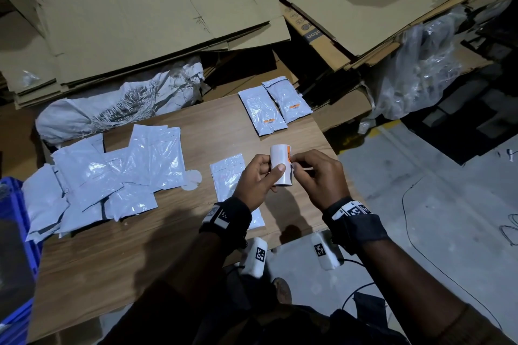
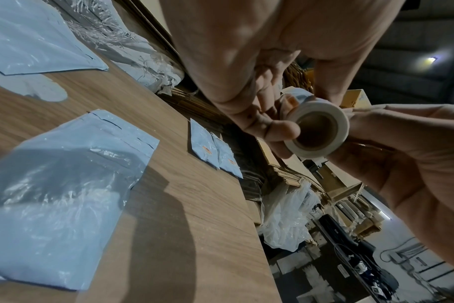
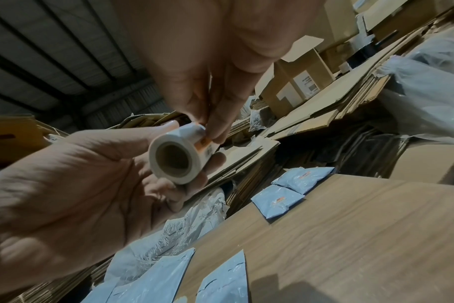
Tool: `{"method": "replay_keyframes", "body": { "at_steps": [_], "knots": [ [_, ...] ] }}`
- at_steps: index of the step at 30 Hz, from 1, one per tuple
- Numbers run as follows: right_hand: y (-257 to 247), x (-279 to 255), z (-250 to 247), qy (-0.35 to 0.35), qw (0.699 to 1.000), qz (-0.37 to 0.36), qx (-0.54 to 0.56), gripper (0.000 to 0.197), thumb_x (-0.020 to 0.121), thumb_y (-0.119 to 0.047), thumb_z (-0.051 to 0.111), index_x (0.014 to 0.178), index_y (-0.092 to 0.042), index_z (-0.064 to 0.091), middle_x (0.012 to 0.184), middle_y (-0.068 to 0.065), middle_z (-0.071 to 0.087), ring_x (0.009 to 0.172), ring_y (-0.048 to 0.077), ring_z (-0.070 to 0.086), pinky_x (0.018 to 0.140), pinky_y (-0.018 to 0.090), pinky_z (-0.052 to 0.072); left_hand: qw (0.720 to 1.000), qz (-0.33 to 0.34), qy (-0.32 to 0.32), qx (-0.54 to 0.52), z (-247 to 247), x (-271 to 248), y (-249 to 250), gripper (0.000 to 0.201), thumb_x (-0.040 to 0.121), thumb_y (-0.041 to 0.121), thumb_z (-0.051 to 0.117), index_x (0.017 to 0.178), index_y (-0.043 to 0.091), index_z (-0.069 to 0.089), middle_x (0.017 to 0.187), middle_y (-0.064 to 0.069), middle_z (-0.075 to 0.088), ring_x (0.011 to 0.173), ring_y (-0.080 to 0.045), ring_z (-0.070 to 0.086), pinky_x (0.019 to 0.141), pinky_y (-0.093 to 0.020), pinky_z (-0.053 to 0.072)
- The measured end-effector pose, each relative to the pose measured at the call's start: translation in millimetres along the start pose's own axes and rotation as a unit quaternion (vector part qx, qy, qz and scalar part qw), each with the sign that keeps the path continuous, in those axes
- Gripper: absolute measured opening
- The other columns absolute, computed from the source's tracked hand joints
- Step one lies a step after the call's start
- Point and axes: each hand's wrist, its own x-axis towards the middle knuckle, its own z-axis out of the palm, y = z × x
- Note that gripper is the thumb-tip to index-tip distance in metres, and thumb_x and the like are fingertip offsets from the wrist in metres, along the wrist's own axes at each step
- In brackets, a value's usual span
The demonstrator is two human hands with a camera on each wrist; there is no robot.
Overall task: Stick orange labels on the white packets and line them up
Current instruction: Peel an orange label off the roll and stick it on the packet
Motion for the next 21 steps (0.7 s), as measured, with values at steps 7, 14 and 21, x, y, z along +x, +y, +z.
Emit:
{"method": "replay_keyframes", "body": {
  "at_steps": [7,14,21],
  "knots": [
    [-2.6,1.2,2.3,0.015,1.0,-0.001,-0.027,0.005,0.089,-0.015,0.069,0.084,-0.014,0.07,0.082,-0.004,0.063,0.074,0.012,0.062,0.059,0.029,0.055,1.0,-0.003,-0.011,0.004,1.5,0.9,-1.7,0.042,0.094,0.032,0.067,0.121,0.004,0.054,0.11,-0.014,0.073,0.089,-0.015,0.071,0.065,-0.028,0.054],
    [-8.3,8.7,0.1,-0.015,0.995,0.031,-0.092,0.019,0.085,-0.038,0.064,0.074,-0.024,0.056,0.075,-0.009,0.057,0.064,0.013,0.055,0.059,0.041,0.049,1.0,-0.004,-0.022,0.019,3.5,2.1,-1.3,0.03,0.102,0.018,0.061,0.124,0.0,0.052,0.112,-0.011,0.073,0.088,-0.009,0.07,0.067,-0.027,0.054],
    [0.9,10.5,1.1,0.012,0.998,0.063,-0.016,0.01,0.08,-0.021,0.067,0.075,-0.016,0.06,0.072,-0.006,0.062,0.068,0.014,0.06,0.06,0.04,0.053,0.999,-0.012,-0.037,0.006,3.4,1.0,0.0,0.029,0.103,0.014,0.059,0.125,-0.002,0.051,0.107,-0.015,0.073,0.09,-0.018,0.07,0.068,-0.029,0.054]
  ]
}}
